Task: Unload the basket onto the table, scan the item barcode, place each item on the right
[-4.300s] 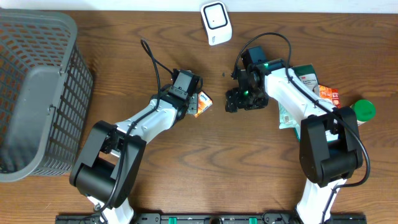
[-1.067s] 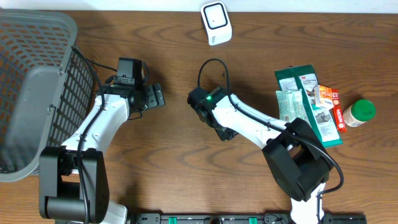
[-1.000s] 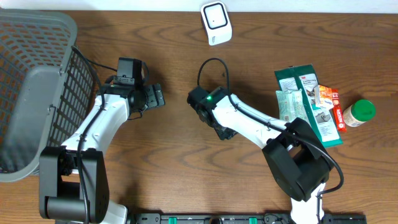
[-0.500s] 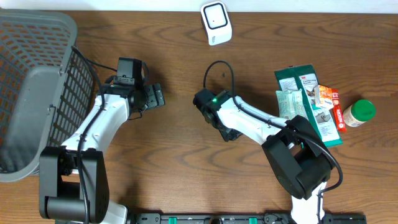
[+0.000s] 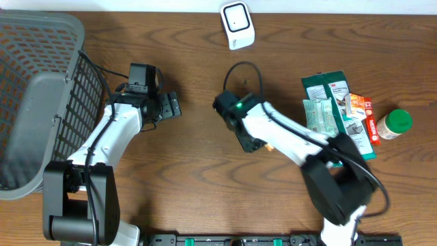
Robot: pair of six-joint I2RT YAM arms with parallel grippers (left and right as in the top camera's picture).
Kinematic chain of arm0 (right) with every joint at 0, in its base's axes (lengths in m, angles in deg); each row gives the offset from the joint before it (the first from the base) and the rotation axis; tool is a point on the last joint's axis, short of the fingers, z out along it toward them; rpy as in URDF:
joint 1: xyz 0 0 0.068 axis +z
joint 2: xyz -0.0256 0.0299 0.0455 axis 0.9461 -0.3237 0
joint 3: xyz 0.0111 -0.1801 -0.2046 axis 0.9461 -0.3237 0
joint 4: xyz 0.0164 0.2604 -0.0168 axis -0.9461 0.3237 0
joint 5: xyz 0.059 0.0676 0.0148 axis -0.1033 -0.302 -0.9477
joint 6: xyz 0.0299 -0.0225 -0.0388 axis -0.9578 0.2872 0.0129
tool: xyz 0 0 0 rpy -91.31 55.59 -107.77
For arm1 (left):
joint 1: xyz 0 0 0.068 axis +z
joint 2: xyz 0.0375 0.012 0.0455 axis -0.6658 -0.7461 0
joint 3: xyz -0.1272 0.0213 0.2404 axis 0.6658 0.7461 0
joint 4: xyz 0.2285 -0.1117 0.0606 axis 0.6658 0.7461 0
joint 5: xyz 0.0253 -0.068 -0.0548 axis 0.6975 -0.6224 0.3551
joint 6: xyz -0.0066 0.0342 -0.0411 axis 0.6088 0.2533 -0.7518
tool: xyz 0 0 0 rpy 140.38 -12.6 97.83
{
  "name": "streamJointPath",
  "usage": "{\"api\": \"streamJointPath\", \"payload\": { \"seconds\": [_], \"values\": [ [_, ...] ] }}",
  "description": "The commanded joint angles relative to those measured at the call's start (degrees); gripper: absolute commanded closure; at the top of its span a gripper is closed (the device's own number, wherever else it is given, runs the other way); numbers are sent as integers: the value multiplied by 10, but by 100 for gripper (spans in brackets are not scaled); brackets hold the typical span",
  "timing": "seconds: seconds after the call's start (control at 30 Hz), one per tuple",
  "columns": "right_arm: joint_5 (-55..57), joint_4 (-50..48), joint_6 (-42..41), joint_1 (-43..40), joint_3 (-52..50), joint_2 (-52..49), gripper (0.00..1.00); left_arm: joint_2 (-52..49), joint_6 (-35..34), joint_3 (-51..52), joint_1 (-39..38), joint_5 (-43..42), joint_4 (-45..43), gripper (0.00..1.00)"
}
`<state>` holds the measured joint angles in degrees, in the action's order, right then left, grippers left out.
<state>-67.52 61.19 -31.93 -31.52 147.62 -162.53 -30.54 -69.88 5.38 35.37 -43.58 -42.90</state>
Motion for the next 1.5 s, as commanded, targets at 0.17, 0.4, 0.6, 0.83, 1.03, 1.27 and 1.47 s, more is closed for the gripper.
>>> {"api": "streamJointPath", "payload": {
  "seconds": [0.17, 0.4, 0.6, 0.83, 1.03, 1.27, 1.47],
  "values": [
    [-316, -35, -21, -83, 7, 73, 99, -1, 3, 4, 2, 5, 1, 7],
    [-414, -107, -9, -171, -65, 71, 99, -1, 3, 4, 2, 5, 1, 7],
    [-522, -211, -5, -213, -140, 71, 99, -1, 3, 4, 2, 5, 1, 7],
    [-535, -208, 6, -255, -156, 71, 92, -1, 3, 4, 2, 5, 1, 7],
    [-534, -200, 28, -266, -156, 71, 76, -1, 3, 4, 2, 5, 1, 7],
    [-515, -192, 43, -266, -156, 71, 66, -1, 3, 4, 2, 5, 1, 7],
    [-500, -192, 44, -267, -155, 71, 42, -1, 3, 4, 2, 5, 1, 7]
  ]
}}
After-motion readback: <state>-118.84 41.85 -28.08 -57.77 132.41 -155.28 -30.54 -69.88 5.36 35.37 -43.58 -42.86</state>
